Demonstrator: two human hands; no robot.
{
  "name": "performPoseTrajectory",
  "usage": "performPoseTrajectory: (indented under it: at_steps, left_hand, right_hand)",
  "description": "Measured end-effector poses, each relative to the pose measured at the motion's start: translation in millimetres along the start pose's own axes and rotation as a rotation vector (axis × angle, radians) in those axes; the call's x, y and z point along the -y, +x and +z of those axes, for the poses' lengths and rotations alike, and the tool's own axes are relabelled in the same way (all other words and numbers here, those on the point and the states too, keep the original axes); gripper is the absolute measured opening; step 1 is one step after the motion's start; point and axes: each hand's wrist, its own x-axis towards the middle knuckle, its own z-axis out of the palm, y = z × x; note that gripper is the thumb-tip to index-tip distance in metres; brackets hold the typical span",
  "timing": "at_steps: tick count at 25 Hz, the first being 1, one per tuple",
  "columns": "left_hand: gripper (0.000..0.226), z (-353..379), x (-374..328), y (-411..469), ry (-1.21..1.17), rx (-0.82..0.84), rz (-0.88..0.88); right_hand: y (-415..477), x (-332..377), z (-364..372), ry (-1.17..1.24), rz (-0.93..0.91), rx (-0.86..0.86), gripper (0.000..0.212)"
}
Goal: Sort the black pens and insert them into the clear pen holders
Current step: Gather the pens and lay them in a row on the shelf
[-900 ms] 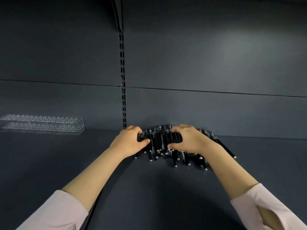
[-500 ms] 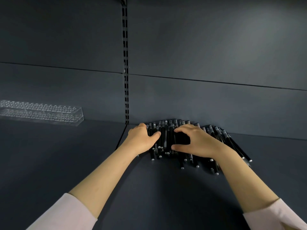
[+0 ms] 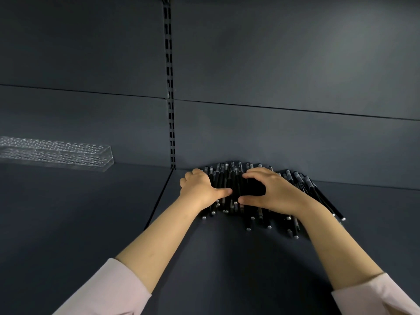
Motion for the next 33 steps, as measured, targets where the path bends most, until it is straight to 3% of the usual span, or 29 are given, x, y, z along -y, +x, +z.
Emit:
performPoseTrajectory:
  at_steps: [4, 7, 10, 17, 29, 31, 33]
  left_hand:
    - [0.103, -3.0, -7.7, 1.1, 0.026, 0.045, -0.065]
    - [0.096, -0.7, -10.4, 5.4, -0.081, 0.097, -0.101]
    - [0.08, -0.4, -9.4, 7.4, -0.128, 0.134, -0.1]
    - [0.071, -17.5, -6.6, -0.1, -0.168, 0.203, -0.072]
    - [0.088, -27.6, 1.1, -2.4, -0.142, 0.142, -0.057]
    - [0.085, -28.4, 2.4, -2.8, -0.173, 0.158, -0.055]
    - [0.068, -27.7, 5.2, -2.1, -0.208, 0.163, -0.064]
  right_hand:
    - [-0.9, -0.4, -0.2, 0.002, -0.003, 0.016, 0.075]
    - [-1.1, -0.9, 0.2, 0.017, -0.012, 0.024, 0.076]
    - [-0.6, -2.6, 1.0, 0.015, -0.012, 0.036, 0.077]
    - [0.0, -6.8, 0.9, 0.022, -0.007, 0.054, 0.077]
    - [0.9, -5.6, 5.1, -0.015, 0.004, 0.029, 0.077]
    - [0.6, -4.8, 5.2, -0.02, 0.011, 0.031, 0.077]
    - [0.7, -4.3, 5.2, -0.03, 0.02, 0.038, 0.078]
